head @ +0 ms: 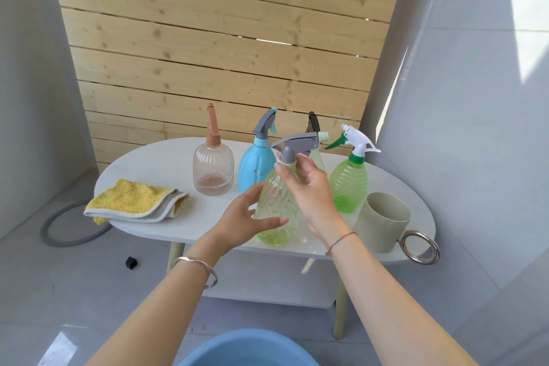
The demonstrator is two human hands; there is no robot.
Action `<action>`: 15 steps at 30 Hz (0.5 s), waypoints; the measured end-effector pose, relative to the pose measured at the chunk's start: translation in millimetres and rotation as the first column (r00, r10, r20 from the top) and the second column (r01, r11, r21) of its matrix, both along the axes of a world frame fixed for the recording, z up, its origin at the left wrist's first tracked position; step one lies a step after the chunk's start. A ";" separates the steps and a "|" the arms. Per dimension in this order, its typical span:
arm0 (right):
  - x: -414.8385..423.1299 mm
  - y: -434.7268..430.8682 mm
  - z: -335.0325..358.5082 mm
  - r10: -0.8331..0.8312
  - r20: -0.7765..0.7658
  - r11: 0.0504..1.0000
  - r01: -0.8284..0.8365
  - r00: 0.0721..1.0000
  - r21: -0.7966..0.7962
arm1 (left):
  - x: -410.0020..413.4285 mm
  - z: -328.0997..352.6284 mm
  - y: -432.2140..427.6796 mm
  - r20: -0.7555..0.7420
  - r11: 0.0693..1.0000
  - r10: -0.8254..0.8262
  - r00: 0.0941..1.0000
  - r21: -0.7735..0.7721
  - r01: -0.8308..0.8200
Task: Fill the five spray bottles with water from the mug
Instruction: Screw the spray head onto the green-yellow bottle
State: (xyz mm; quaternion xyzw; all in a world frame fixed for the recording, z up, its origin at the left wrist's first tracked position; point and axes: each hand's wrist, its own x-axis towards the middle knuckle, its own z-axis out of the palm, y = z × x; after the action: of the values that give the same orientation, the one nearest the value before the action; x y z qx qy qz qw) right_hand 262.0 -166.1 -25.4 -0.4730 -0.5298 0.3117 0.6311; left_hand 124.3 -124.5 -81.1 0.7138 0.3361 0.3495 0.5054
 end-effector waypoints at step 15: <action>-5.0 6.3 -8.5 -0.250 0.215 0.967 0.235 0.944 0.093 | 5.6 -1.3 -7.3 0.002 0.996 0.042 0.999 0.075 -0.042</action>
State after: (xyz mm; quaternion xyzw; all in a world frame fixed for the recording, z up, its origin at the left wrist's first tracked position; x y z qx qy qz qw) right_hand 257.1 -159.8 -33.9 -0.5458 -0.5455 0.1584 0.6159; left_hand 129.9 -131.8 -82.4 0.7249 0.3374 0.3726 0.4711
